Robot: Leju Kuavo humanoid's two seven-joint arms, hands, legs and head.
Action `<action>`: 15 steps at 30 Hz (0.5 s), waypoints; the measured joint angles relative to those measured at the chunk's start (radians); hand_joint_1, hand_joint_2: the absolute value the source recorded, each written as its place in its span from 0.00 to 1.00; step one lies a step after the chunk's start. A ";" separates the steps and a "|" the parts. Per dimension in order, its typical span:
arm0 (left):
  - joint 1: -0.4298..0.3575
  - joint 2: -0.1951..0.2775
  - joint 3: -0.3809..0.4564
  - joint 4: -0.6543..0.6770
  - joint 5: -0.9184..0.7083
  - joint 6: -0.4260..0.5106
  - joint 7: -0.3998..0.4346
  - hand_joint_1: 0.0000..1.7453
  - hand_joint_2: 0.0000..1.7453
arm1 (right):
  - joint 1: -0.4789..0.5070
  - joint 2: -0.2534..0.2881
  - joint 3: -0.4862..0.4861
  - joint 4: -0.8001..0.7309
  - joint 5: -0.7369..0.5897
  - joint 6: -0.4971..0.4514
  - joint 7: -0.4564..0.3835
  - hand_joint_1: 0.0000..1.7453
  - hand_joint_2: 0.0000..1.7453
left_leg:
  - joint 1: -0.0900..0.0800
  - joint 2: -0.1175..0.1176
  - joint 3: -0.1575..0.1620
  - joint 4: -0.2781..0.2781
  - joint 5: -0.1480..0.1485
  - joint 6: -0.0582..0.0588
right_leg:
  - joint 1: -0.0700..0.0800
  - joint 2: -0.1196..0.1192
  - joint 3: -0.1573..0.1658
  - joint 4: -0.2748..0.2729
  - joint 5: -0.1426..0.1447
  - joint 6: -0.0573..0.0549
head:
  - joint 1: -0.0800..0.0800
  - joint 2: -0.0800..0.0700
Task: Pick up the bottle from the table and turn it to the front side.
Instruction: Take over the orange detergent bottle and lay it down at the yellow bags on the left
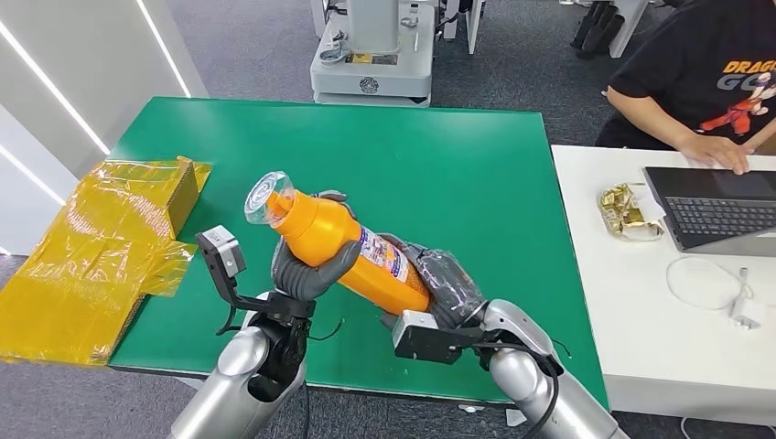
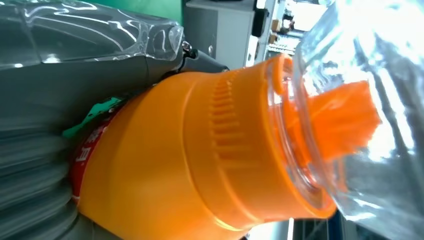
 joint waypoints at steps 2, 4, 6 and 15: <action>-0.002 0.000 0.003 0.002 -0.002 0.000 0.000 1.00 1.00 | 0.007 0.000 0.003 0.002 0.003 -0.027 -0.002 0.00 1.00 | 0.000 0.000 0.000 0.000 0.000 0.000 | 0.000 0.000 0.000 0.000 0.000 0.000 | 0.000 0.000; -0.003 0.000 0.007 0.003 -0.002 0.002 -0.002 1.00 1.00 | 0.018 0.000 0.003 0.002 -0.004 -0.061 0.001 0.00 1.00 | 0.000 0.000 0.000 0.000 0.000 0.000 | 0.000 0.000 0.000 0.000 0.000 0.000 | 0.000 0.000; -0.005 0.000 0.012 0.003 -0.002 0.003 -0.004 1.00 1.00 | 0.034 0.000 0.001 -0.002 -0.019 -0.093 0.004 0.00 1.00 | 0.000 0.000 0.000 0.000 0.000 0.000 | 0.000 0.000 0.000 0.000 0.000 0.000 | 0.000 0.000; -0.006 -0.001 0.023 0.003 -0.004 0.011 -0.009 1.00 1.00 | 0.116 0.000 -0.026 -0.079 -0.088 -0.197 -0.005 0.00 1.00 | 0.000 0.000 0.000 0.000 0.000 0.000 | 0.000 0.000 0.000 0.000 0.000 0.000 | 0.000 0.000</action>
